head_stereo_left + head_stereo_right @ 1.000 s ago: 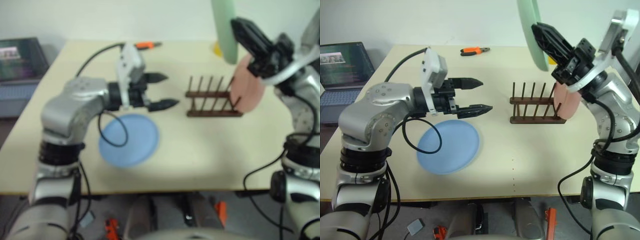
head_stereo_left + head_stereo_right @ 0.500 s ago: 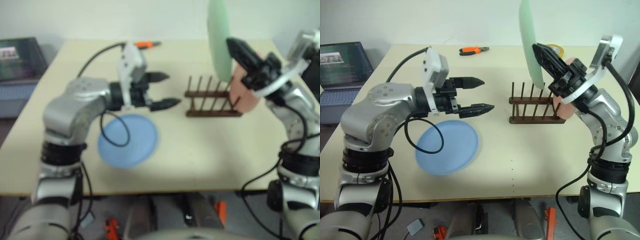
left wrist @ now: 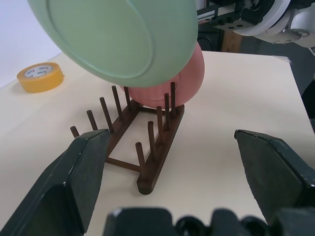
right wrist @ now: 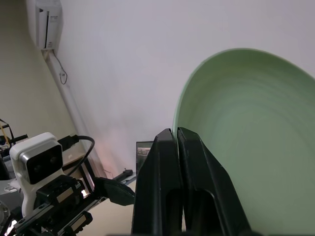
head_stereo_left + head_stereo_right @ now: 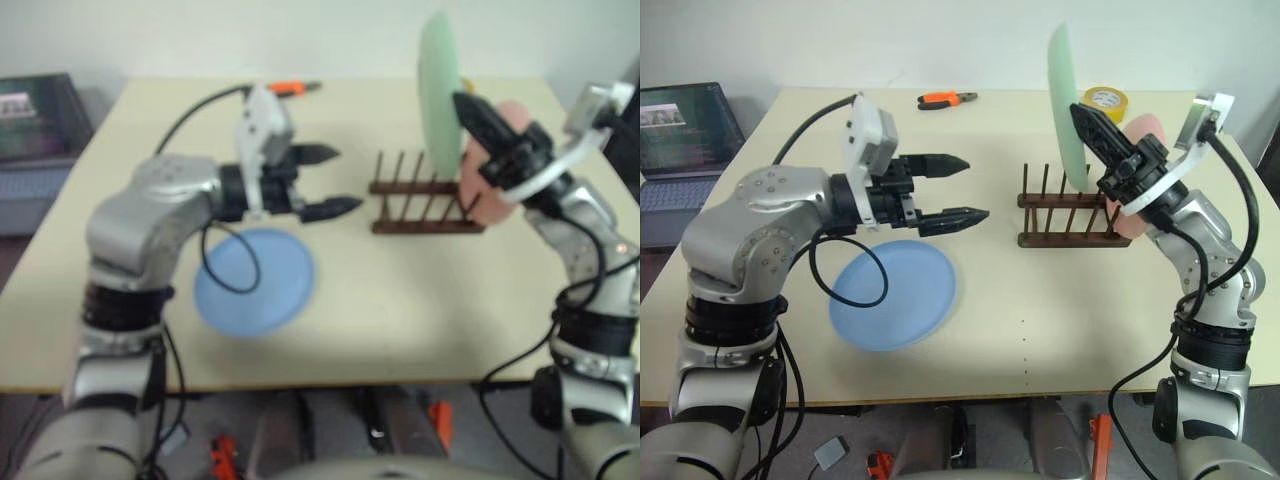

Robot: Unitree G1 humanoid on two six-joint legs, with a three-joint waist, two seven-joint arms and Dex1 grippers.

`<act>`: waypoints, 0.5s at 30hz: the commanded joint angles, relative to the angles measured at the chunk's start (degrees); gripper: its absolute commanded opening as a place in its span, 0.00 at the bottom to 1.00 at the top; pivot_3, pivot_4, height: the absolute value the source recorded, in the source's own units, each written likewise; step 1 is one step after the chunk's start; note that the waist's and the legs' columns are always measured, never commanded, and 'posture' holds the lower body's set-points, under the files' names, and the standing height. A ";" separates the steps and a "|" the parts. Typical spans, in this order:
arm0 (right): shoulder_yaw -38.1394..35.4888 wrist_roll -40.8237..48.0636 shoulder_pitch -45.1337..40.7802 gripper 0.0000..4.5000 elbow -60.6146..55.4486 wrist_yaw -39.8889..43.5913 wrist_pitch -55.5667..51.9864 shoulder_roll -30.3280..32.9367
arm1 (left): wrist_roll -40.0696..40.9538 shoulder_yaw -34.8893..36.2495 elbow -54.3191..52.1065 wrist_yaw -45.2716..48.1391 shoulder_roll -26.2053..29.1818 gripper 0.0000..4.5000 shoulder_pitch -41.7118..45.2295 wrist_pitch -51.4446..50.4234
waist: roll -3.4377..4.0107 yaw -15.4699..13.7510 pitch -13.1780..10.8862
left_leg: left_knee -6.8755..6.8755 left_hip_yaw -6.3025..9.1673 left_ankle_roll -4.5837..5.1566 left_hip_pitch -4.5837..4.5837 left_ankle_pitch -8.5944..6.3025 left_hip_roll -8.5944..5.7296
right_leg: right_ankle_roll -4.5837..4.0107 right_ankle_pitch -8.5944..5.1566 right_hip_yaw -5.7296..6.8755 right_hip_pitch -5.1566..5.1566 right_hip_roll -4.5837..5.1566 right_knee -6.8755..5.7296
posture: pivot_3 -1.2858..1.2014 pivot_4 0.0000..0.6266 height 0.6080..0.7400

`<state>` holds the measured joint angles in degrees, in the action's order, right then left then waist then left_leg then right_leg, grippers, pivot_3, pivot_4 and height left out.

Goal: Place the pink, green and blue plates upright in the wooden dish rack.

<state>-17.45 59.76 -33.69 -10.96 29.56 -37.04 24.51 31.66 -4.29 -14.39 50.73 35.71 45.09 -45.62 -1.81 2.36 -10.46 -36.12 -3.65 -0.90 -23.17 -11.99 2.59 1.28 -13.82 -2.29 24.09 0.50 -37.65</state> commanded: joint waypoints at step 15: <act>-1.84 0.42 1.82 0.00 0.74 -0.85 0.85 -0.69 | 0.97 1.57 -2.62 0.17 0.46 1.00 0.94 0.19 | 0.00 0.01 0.00 | 0.00 0.01 0.00 -0.03 0.00 0.00 | 0.00 0.00 0.01 0.02 -0.01 0.01 | 0.52 0.24 1.00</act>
<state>-18.01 59.64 -31.60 -8.96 28.61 -37.02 23.86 31.70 -4.29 -15.32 50.74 35.82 45.09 -45.82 -1.81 2.37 -10.46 -36.11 -3.63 -0.90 -23.21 -11.99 2.60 1.28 -13.82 -2.27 24.11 0.48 -37.64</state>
